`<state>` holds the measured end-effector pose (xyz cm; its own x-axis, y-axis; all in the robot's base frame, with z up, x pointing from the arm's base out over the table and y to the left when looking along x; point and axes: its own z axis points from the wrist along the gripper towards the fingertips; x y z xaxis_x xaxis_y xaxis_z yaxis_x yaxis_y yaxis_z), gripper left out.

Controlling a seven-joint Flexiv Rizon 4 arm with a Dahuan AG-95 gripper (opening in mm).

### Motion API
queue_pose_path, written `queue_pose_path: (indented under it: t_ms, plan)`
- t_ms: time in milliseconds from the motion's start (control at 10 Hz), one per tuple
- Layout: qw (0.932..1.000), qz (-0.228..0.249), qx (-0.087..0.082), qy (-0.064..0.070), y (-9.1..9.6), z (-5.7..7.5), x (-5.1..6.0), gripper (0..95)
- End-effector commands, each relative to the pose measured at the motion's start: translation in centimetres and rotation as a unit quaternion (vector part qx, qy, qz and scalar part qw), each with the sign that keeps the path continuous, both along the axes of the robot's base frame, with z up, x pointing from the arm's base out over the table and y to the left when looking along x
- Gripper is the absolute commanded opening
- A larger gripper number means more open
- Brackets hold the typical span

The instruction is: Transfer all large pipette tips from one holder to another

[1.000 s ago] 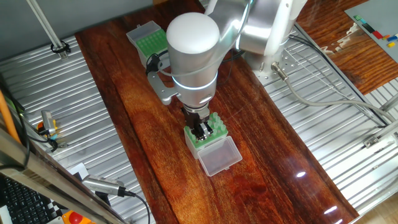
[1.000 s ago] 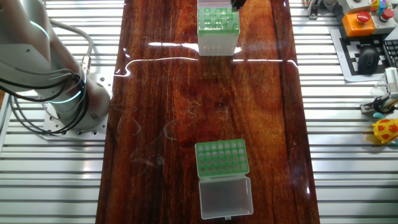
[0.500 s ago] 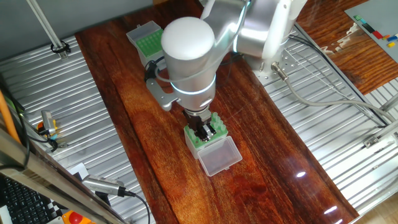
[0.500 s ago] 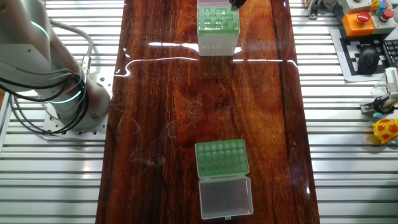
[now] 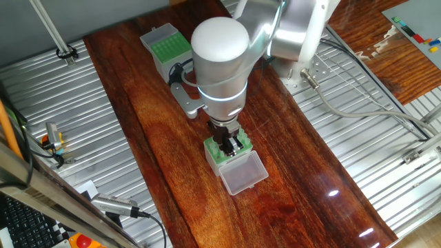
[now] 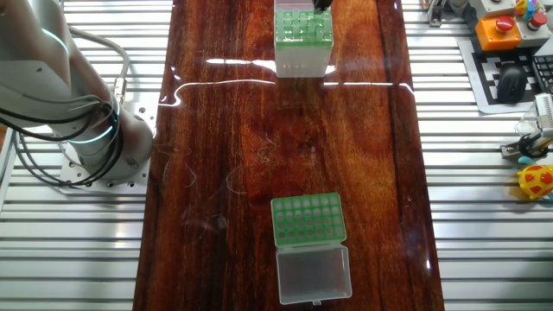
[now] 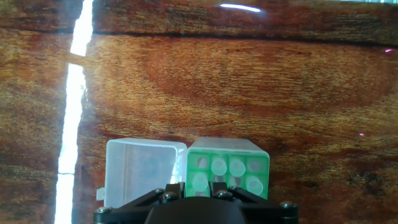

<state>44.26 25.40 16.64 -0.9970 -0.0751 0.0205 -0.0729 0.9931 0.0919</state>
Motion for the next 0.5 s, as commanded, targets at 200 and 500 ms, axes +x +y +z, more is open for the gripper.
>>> queue_pose_path:
  t_ms: [200, 500]
  plan:
    - [1.0, -0.005, 0.001, -0.002, -0.07, -0.34, 0.1, 19.0]
    - [1.0, -0.004, 0.002, -0.002, -0.16, -0.71, 0.19, 19.0]
